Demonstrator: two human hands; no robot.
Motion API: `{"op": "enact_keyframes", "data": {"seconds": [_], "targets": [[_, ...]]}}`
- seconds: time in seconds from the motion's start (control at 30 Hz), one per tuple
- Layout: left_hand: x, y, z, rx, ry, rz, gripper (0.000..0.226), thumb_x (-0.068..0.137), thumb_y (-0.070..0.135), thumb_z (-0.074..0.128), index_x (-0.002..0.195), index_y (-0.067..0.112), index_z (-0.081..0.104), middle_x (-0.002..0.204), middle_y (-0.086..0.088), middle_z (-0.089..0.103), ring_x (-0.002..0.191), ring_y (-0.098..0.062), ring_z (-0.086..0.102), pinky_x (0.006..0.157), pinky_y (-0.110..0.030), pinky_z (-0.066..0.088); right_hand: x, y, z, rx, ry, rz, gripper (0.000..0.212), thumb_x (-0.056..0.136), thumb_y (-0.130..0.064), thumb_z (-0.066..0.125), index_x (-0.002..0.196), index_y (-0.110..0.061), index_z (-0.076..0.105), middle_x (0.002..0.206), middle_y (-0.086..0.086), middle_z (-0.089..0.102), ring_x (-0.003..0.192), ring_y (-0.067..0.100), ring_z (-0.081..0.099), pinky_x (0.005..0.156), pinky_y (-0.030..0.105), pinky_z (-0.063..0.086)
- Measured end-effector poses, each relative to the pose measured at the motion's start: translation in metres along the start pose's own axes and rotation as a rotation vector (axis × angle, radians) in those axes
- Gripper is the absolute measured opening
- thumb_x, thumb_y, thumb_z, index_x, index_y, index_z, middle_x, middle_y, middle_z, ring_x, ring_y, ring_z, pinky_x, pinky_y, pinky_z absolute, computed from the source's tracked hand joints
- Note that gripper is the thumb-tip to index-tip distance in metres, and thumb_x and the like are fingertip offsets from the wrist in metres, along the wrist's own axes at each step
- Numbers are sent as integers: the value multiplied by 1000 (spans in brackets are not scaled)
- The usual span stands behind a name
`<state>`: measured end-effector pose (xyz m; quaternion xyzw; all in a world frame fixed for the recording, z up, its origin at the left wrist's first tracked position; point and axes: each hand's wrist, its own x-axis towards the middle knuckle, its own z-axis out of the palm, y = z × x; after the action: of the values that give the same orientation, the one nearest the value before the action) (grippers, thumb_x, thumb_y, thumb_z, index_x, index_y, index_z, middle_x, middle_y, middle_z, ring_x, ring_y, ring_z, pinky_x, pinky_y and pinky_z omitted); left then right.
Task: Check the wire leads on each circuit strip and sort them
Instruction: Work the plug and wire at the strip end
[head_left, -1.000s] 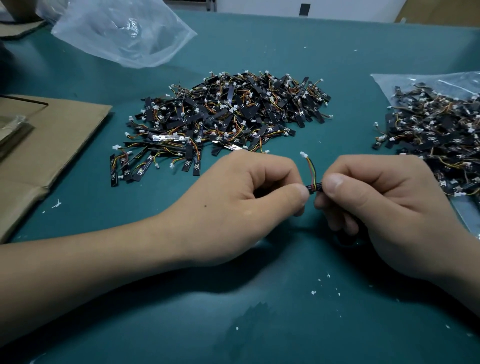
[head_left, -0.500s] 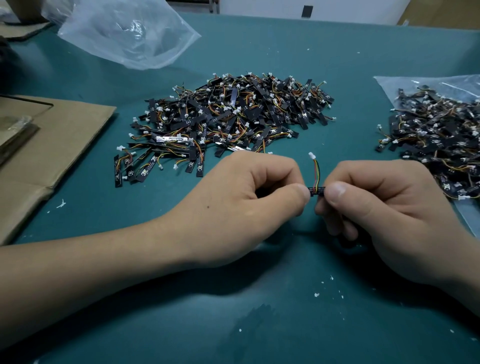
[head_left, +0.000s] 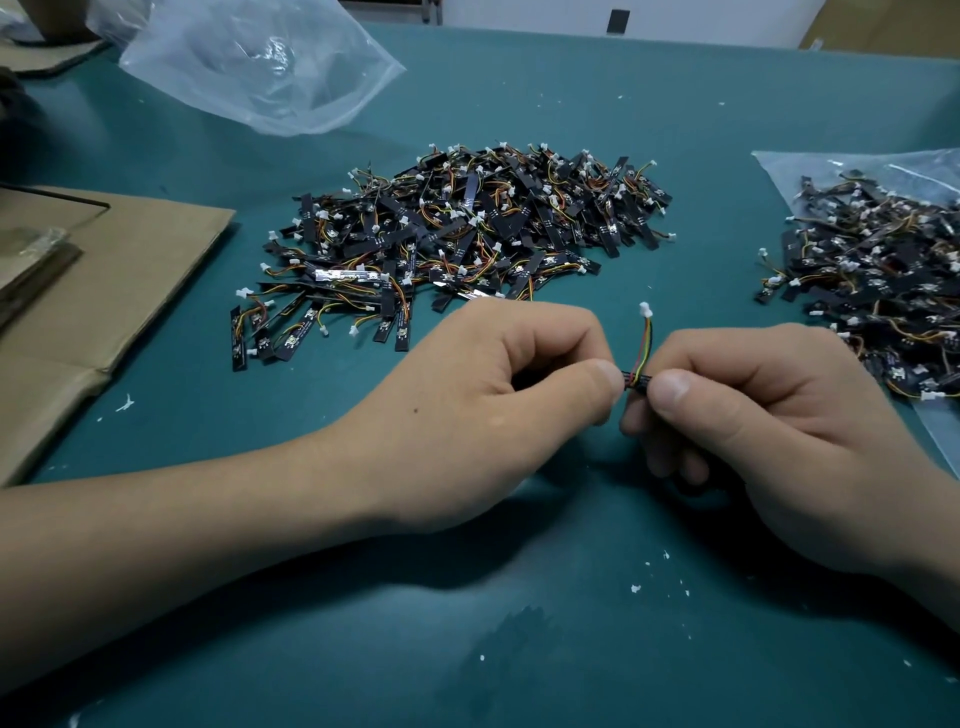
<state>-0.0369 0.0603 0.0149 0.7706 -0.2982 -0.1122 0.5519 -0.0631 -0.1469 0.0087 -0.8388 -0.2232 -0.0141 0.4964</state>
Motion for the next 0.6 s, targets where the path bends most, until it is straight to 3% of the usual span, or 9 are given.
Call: {"op": "enact_keyframes", "data": {"seconds": [0.17, 0.33, 0.6], "targets": [[1, 0, -1, 2, -6, 4, 28, 91, 13, 58, 64, 14, 57, 58, -8, 46, 56, -7, 39, 52, -23, 34, 0, -1, 0, -4, -22, -2, 26, 96, -36, 49, 81, -25, 68, 60, -6, 66, 48, 12, 58, 49, 21, 44], [0, 0, -1, -16, -3, 11, 27, 92, 17, 57, 65, 16, 59, 59, -11, 48, 57, -13, 41, 54, -32, 35, 1, -1, 0, 7, -21, -11, 27, 96, -36, 49, 80, -25, 68, 58, -6, 63, 47, 12, 57, 48, 20, 44], [0, 0, 0, 12, -5, 8, 27, 94, 16, 57, 67, 13, 59, 60, -11, 48, 57, -11, 40, 53, -29, 36, 1, -2, -1, 2, -60, -11, 26, 93, -34, 49, 77, -24, 67, 54, -7, 58, 46, 10, 54, 49, 19, 42]]}}
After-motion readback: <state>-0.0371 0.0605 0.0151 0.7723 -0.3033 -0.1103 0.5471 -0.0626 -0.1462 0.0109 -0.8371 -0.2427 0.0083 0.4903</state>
